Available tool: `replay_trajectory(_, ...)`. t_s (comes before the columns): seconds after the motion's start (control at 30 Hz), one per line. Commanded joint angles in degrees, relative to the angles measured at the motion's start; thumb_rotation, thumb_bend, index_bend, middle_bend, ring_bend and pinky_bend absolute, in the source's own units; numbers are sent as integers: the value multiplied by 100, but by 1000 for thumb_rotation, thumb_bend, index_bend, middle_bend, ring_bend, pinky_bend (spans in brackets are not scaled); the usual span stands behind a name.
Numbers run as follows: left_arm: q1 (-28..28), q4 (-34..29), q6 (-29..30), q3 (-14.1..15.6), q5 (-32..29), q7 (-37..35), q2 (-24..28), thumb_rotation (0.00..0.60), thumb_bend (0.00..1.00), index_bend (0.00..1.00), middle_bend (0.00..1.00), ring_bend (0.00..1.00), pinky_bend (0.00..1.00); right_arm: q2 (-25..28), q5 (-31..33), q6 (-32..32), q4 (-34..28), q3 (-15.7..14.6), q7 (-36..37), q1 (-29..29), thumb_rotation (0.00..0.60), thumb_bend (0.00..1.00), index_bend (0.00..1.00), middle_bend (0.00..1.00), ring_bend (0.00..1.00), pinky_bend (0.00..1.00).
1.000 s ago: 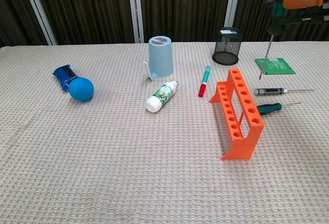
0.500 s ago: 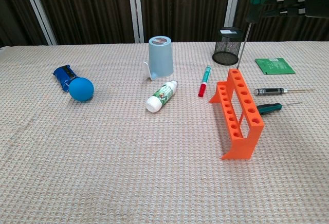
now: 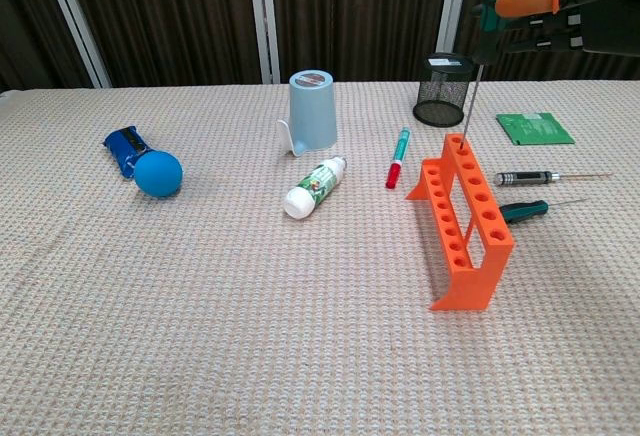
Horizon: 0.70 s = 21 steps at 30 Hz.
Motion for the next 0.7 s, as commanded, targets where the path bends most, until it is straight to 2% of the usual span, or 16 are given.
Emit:
replay_trajectory(0.03,1,0,2,-3,-6,-2,1,600,257,307,42,0,0,-6,38,1,28,-31,-16,27,600,400,576,185,0,0)
replay_trajectory(0.37,6,30,-3,8,-6,-30,-12,600,257,307,42,0,0,-153,91,-86,185,-246,-111,148,600,400,576,185,0,0)
replay_trajectory(0.7,8,64,0,17,11,-68,-26,600,258,307,42,0,0,-456,-155,52,382,-490,-218,159,600,400,576,185,0,0)
